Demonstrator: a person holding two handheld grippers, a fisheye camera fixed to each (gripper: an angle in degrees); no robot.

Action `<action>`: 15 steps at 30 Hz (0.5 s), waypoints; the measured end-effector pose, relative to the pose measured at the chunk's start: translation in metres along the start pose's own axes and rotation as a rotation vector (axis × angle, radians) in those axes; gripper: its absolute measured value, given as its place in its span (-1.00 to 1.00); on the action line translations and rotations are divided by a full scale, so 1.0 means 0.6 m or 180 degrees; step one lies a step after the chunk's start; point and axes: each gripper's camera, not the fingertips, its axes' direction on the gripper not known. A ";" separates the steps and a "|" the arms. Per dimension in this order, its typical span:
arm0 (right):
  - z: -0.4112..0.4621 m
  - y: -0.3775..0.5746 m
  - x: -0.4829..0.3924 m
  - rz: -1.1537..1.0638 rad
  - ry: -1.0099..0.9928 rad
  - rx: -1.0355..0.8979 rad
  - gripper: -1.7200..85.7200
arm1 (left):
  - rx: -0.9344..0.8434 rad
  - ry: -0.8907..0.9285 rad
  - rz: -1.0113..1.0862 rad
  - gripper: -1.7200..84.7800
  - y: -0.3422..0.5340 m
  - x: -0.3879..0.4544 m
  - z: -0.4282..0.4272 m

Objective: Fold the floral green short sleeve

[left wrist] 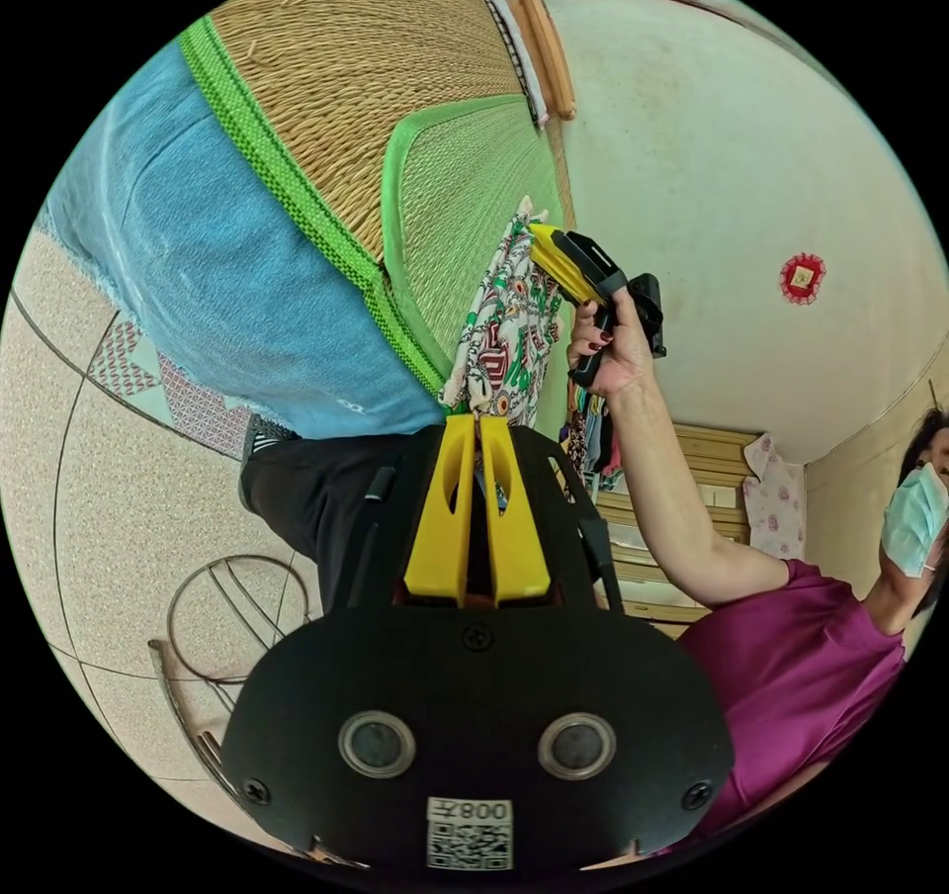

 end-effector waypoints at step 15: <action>0.003 -0.012 0.071 -0.0214 0.0018 0.0089 -0.95 | -0.0062 -0.0394 0.0459 -0.96 0.078 0.096 -0.036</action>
